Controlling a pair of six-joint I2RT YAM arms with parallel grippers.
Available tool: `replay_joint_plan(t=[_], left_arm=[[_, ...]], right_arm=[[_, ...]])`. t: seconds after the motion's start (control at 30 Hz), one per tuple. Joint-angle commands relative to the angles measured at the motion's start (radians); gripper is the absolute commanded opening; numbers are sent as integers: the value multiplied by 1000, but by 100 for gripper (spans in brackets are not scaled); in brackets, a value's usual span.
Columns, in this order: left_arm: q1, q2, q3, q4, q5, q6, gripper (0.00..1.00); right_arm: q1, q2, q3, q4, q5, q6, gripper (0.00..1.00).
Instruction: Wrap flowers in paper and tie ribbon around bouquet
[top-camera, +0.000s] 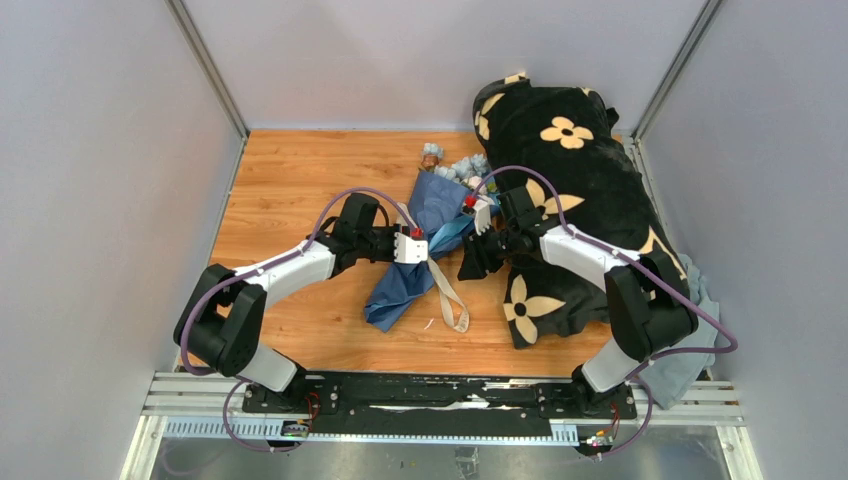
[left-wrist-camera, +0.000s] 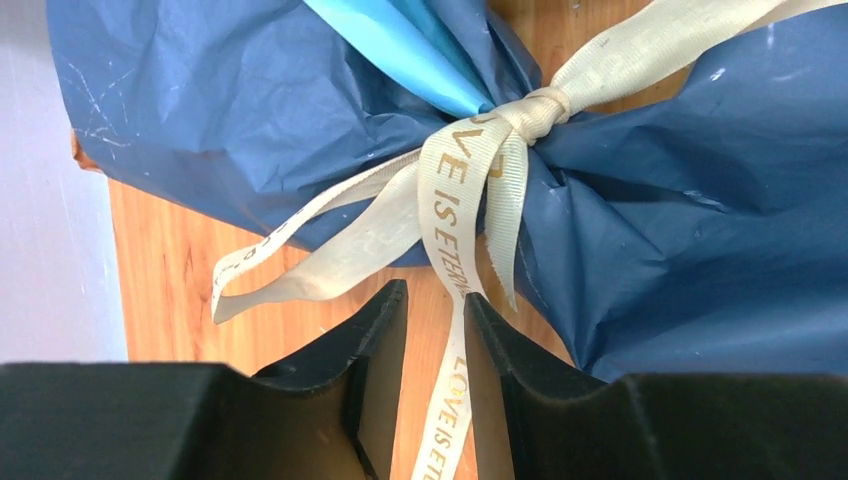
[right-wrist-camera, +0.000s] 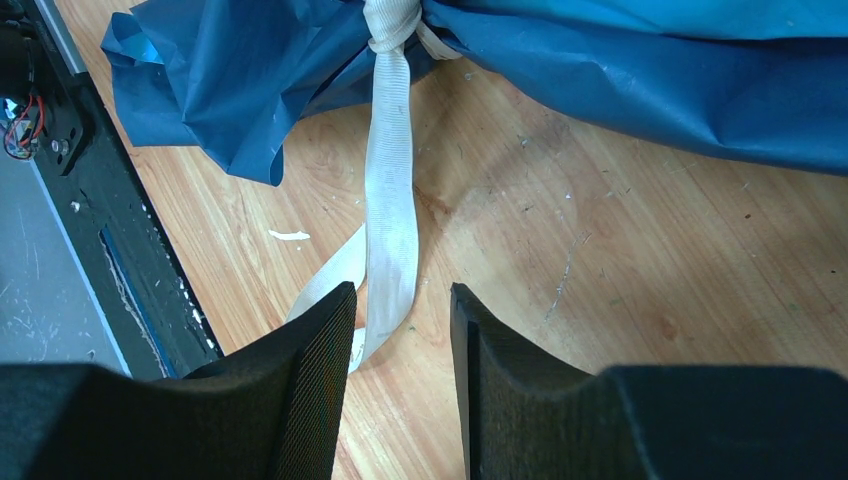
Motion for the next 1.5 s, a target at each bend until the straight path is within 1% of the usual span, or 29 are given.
replay_joint_plan(t=[0.0, 0.2, 0.27, 0.4, 0.5, 0.6, 0.73, 0.97, 1.1, 1.17, 1.23, 1.37, 1.47], left_arm=[[-13, 1, -26, 25, 45, 30, 36], [-14, -10, -31, -112, 64, 170, 41], [-14, -8, -31, -130, 60, 189, 42], [-17, 8, -14, -119, 86, 152, 45], [-24, 22, -17, -56, 70, 110, 46], [-35, 32, -17, -11, 51, 72, 40], [-45, 24, -24, -4, 54, 52, 35], [-62, 15, -37, 49, 33, 7, 33], [-66, 16, -33, 56, 33, -7, 28], [-70, 12, -33, 57, 31, -14, 16], [-75, 4, -33, 55, 31, -26, 0], [-75, -30, -33, 14, 10, -24, 0], [-75, -49, -37, -33, -40, 1, 0]], right_arm=[[-3, 9, -21, 4, -19, -6, 44], [-4, 15, -20, 4, -24, -8, 44], [-4, 19, -19, 4, -26, -8, 43], [-3, 21, -23, 4, -28, -9, 43], [-4, 17, -27, 4, -28, -9, 43], [-3, 16, -28, 4, -26, -9, 43], [-4, 23, -26, 8, -30, -7, 43], [-4, 32, -26, 12, -46, -5, 42], [-4, 35, -26, 14, -48, -4, 42], [-4, 37, -28, 16, -52, -2, 42], [-3, 41, -27, 25, -58, 5, 42], [14, 40, -26, 110, -73, 46, 39], [59, 57, 22, 159, -63, 38, 37]])
